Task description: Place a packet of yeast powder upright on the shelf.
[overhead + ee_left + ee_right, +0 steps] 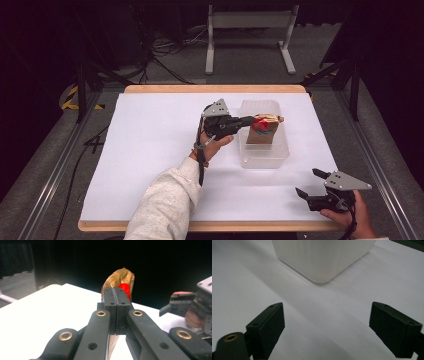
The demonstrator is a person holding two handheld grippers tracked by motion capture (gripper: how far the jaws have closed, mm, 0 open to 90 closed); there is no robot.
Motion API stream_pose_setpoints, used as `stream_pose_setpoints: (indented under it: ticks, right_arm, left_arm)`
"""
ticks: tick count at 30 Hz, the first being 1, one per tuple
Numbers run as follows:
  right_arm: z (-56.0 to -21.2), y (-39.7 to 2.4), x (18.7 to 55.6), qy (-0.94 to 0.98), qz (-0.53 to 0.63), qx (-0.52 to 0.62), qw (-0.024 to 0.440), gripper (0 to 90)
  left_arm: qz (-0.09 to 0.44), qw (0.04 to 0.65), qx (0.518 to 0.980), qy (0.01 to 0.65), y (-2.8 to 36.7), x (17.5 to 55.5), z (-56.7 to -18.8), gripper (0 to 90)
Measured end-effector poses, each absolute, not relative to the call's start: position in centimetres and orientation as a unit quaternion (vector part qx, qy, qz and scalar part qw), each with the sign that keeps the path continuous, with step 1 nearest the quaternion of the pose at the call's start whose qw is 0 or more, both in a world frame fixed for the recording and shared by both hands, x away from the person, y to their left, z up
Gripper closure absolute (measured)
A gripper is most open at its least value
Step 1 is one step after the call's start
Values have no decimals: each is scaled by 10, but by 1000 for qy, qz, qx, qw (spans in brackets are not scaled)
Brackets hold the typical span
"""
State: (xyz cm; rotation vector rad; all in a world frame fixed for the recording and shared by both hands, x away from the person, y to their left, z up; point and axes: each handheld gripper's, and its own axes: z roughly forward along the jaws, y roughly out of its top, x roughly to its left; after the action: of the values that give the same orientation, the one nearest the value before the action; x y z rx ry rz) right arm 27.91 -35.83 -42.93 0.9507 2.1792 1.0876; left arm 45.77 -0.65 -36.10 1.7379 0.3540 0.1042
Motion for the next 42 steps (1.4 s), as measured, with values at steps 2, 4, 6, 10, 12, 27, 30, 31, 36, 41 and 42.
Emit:
stream_pose_setpoints:
  ticks: [2, 4, 6, 10, 12, 27, 30, 31, 36, 41, 42]
  right_arm:
    - [-429, -358, 279, 806, 401, 350, 261, 136]
    - [-430, -358, 279, 806, 400, 350, 261, 136]
    - [-430, -358, 279, 806, 399, 350, 261, 136]
    - [-430, -358, 279, 807, 398, 351, 261, 136]
    - [-430, -358, 279, 807, 398, 351, 261, 136]
    - [-430, -358, 280, 807, 397, 351, 260, 136]
    - [-429, -358, 279, 806, 400, 351, 258, 136]
    - [-429, -358, 279, 806, 400, 351, 259, 136]
    - [-429, -359, 279, 806, 400, 351, 259, 136]
    - [-429, -359, 279, 806, 399, 352, 261, 136]
    - [-429, -358, 279, 805, 398, 353, 261, 137]
  left_arm:
    - [50, 626, 763, 154, -3, 458, -362, 900]
    - [58, 618, 768, 156, 1, 457, -362, 900]
    - [61, 612, 772, 159, 5, 458, -363, 900]
    - [69, 604, 778, 160, 8, 458, -364, 900]
    - [71, 601, 780, 160, 10, 458, -364, 900]
    - [91, 589, 786, 164, 8, 456, -362, 899]
    - [91, 588, 787, 166, 7, 455, -361, 891]
    - [91, 586, 788, 165, 7, 455, -360, 891]
    - [99, 581, 791, 163, 6, 455, -359, 876]
    - [106, 574, 795, 164, 4, 454, -357, 866]
    - [111, 571, 797, 164, 4, 453, -355, 849]
